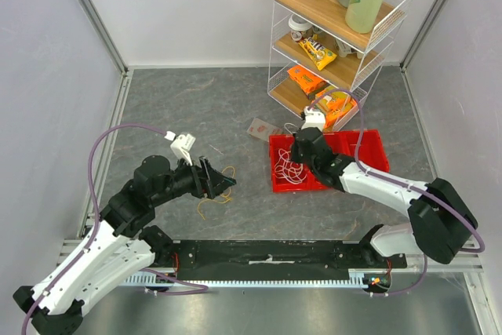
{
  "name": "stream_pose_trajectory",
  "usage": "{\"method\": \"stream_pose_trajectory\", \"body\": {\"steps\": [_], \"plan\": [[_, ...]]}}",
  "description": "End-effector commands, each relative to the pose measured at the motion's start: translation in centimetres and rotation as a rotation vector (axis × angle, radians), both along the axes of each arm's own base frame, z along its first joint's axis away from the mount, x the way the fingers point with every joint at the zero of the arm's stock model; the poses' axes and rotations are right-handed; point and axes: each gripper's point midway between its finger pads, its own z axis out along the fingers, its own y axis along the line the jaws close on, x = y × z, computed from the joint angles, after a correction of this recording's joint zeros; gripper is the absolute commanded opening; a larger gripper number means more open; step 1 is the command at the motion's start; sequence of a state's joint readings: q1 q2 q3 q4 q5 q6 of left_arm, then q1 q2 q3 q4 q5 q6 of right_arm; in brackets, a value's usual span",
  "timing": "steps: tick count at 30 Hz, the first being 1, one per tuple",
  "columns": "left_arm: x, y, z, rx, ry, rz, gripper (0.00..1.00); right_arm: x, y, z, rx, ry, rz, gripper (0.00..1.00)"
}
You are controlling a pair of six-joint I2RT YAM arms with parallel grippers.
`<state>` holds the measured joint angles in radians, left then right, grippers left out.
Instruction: Untangle the cables
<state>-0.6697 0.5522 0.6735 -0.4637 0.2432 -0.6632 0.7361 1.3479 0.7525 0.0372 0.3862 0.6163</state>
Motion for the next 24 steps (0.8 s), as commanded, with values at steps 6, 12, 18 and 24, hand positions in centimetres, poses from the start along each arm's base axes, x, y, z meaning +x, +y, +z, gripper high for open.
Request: {"method": "stream_pose_trajectory", "body": {"steps": [6, 12, 18, 24], "plan": [[1.5, 0.3, -6.3, 0.111, 0.187, 0.109, 0.75, -1.3, -0.5, -3.8, -0.031, 0.176, 0.027, 0.13], [1.8, 0.0, -10.0, 0.197, 0.279, 0.099, 0.76, -3.0, -0.5, -3.6, -0.041, 0.219, 0.096, 0.19], [1.7, -0.3, -13.2, 0.255, 0.355, 0.086, 0.75, -4.4, 0.2, -1.7, -0.002, 0.223, 0.173, 0.24], [2.1, -0.3, -14.4, 0.280, 0.347, 0.089, 0.74, -4.5, -0.2, -0.5, -0.053, 0.213, 0.204, 0.50]]}}
